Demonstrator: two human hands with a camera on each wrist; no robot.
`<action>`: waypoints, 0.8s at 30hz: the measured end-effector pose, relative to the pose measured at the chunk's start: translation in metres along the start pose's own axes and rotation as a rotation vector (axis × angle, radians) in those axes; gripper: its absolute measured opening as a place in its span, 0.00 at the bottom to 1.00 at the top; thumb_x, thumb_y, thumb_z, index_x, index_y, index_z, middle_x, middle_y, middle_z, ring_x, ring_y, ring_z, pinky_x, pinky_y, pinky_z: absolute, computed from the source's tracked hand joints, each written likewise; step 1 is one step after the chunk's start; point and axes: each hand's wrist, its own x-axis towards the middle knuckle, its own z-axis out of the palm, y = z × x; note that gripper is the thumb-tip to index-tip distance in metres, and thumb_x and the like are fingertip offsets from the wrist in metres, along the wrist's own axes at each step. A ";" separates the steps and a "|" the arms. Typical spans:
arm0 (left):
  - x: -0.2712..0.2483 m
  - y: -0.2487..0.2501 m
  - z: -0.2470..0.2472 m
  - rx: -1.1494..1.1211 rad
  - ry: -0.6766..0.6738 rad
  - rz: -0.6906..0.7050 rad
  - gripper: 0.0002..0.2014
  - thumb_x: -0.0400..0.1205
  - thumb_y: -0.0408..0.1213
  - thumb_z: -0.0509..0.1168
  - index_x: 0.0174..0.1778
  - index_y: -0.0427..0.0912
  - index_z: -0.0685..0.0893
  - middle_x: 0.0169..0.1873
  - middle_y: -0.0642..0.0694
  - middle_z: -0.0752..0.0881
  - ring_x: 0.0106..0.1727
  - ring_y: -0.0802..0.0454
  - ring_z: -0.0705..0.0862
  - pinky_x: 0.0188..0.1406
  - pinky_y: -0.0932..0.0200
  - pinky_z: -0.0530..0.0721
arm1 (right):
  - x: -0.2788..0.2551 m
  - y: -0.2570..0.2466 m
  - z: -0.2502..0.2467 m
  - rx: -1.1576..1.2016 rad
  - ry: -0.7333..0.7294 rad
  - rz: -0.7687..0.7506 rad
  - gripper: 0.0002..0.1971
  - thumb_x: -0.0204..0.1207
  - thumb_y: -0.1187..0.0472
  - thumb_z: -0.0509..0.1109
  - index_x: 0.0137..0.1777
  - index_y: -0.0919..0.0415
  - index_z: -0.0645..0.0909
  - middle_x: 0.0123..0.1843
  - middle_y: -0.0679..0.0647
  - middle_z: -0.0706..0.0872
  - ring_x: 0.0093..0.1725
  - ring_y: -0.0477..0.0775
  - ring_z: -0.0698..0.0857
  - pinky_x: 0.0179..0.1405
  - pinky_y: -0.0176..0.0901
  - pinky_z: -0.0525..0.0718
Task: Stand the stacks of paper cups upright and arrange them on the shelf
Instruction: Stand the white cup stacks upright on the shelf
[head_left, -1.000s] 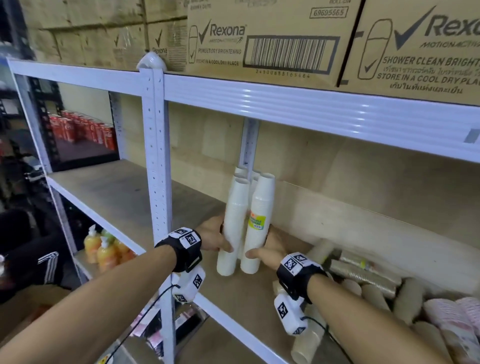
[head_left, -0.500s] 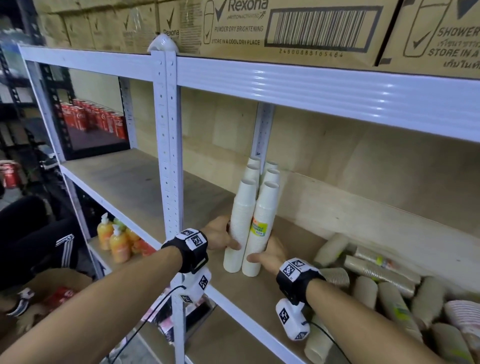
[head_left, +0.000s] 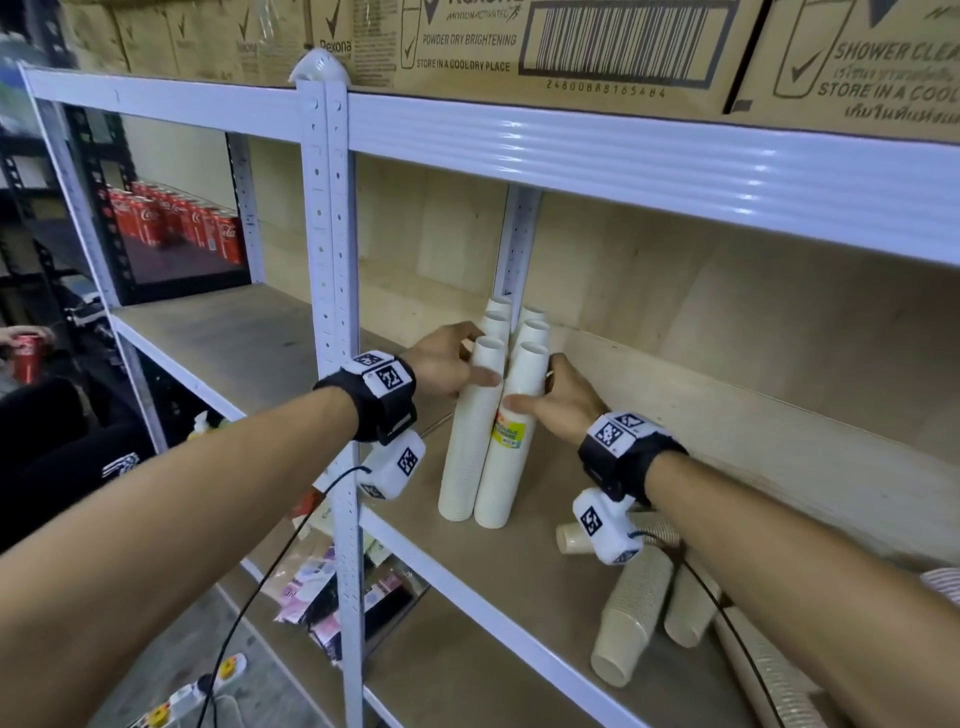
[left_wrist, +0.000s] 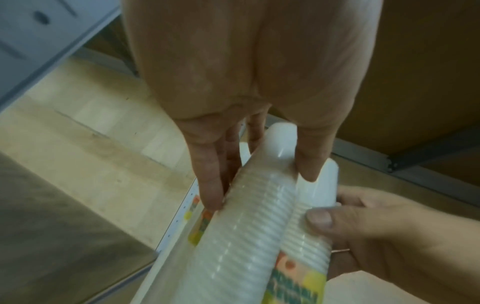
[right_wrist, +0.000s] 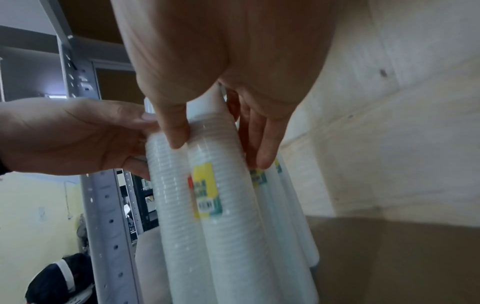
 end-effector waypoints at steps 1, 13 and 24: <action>0.002 0.005 -0.002 -0.001 0.025 0.005 0.20 0.74 0.40 0.78 0.58 0.44 0.78 0.46 0.45 0.86 0.44 0.48 0.86 0.41 0.49 0.90 | 0.002 -0.006 -0.006 -0.008 0.025 -0.016 0.27 0.65 0.47 0.81 0.59 0.51 0.73 0.52 0.45 0.84 0.50 0.46 0.85 0.44 0.46 0.83; 0.007 0.021 -0.012 0.295 0.069 0.043 0.18 0.75 0.39 0.73 0.62 0.47 0.85 0.58 0.48 0.84 0.55 0.49 0.82 0.51 0.57 0.83 | 0.013 -0.038 -0.016 -0.134 0.049 -0.133 0.15 0.68 0.54 0.78 0.52 0.55 0.81 0.46 0.48 0.84 0.47 0.52 0.85 0.52 0.54 0.87; 0.006 0.026 -0.022 0.409 0.057 0.072 0.18 0.76 0.37 0.73 0.62 0.45 0.86 0.59 0.47 0.85 0.55 0.51 0.81 0.48 0.60 0.77 | 0.019 -0.044 -0.009 -0.066 0.014 -0.127 0.15 0.61 0.53 0.78 0.47 0.48 0.80 0.48 0.51 0.87 0.49 0.56 0.87 0.54 0.63 0.88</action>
